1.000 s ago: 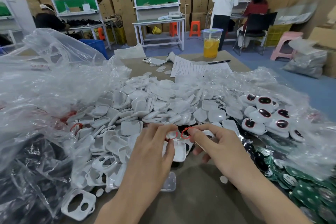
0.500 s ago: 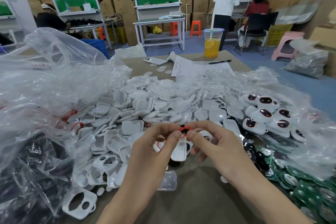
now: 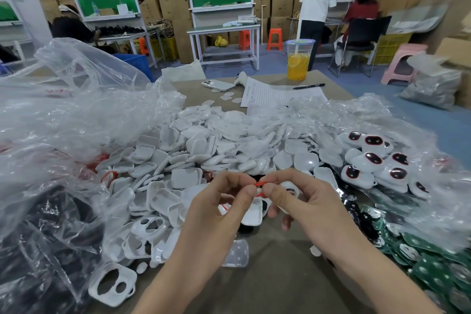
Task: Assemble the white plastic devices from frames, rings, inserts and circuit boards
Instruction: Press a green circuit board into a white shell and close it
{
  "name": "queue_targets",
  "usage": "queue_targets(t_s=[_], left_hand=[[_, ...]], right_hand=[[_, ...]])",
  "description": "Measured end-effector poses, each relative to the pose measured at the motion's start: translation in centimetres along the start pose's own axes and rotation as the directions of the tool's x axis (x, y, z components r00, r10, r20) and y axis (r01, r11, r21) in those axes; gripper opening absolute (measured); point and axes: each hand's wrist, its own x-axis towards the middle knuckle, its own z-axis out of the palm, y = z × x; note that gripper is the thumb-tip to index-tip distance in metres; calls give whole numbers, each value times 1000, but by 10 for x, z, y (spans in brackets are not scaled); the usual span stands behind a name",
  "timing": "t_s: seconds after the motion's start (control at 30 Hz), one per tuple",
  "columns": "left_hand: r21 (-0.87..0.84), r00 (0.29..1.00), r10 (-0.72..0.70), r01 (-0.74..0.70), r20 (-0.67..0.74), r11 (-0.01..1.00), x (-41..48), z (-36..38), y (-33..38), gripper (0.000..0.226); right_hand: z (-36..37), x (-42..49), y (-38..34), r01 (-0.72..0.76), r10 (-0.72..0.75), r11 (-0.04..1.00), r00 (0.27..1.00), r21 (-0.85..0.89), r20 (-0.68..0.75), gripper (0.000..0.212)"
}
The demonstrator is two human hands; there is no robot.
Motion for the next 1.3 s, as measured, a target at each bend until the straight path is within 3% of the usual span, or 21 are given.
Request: queue_targets(t_s=[0.13, 0.33, 0.43, 0.57, 0.67, 0.93, 1.3], left_hand=[[-10, 999, -13, 13, 33, 1000, 0, -2, 0, 6], [32, 992, -45, 42, 115, 999, -1, -2, -2, 23], [-74, 996, -48, 53, 73, 996, 0, 2, -1, 12], [-128, 995, -79, 86, 58, 988, 0, 3, -3, 18], [-121, 994, -58, 69, 91, 990, -2, 1, -1, 10], [-7, 998, -5, 5, 68, 1000, 1, -2, -2, 10], [-62, 993, 4, 4, 120, 998, 0, -4, -1, 11]], right_hand=[[0, 1, 0, 1, -2, 1000, 1000, -7, -25, 8], [2, 0, 1, -6, 5, 1000, 1000, -14, -27, 27], [4, -1, 4, -28, 27, 999, 999, -42, -28, 31], [4, -1, 7, -43, 43, 996, 999, -77, 4, 27], [0, 0, 6, -31, 25, 990, 999, -136, -42, 27], [-2, -1, 5, 3, -19, 953, 999, -302, -49, 35], [-4, -4, 1, 20, -27, 957, 999, -288, -19, 28]])
